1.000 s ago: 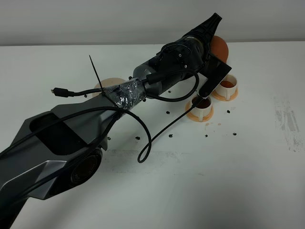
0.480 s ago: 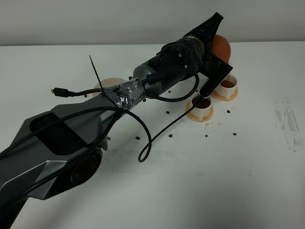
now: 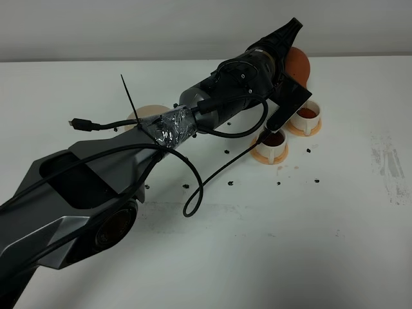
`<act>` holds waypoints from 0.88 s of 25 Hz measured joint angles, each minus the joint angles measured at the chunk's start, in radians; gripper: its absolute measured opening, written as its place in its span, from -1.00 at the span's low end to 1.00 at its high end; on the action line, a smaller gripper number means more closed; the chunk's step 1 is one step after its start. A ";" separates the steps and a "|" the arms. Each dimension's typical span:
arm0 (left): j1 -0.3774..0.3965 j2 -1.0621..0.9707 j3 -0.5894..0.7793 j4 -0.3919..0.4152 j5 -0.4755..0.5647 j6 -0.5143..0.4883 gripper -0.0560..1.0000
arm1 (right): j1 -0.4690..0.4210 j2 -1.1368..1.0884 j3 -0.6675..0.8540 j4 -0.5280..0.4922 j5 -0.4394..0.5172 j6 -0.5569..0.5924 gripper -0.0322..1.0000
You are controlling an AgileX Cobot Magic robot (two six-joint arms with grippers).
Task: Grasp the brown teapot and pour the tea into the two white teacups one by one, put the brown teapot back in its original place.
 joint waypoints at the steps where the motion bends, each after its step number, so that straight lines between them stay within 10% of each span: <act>1: 0.000 0.000 0.000 0.006 0.000 0.000 -0.65 | 0.000 0.000 0.000 0.000 0.000 0.000 -0.55; 22: 0.000 -0.001 0.046 0.105 -0.042 -0.065 -0.65 | 0.000 0.000 0.000 0.000 0.000 0.000 -0.55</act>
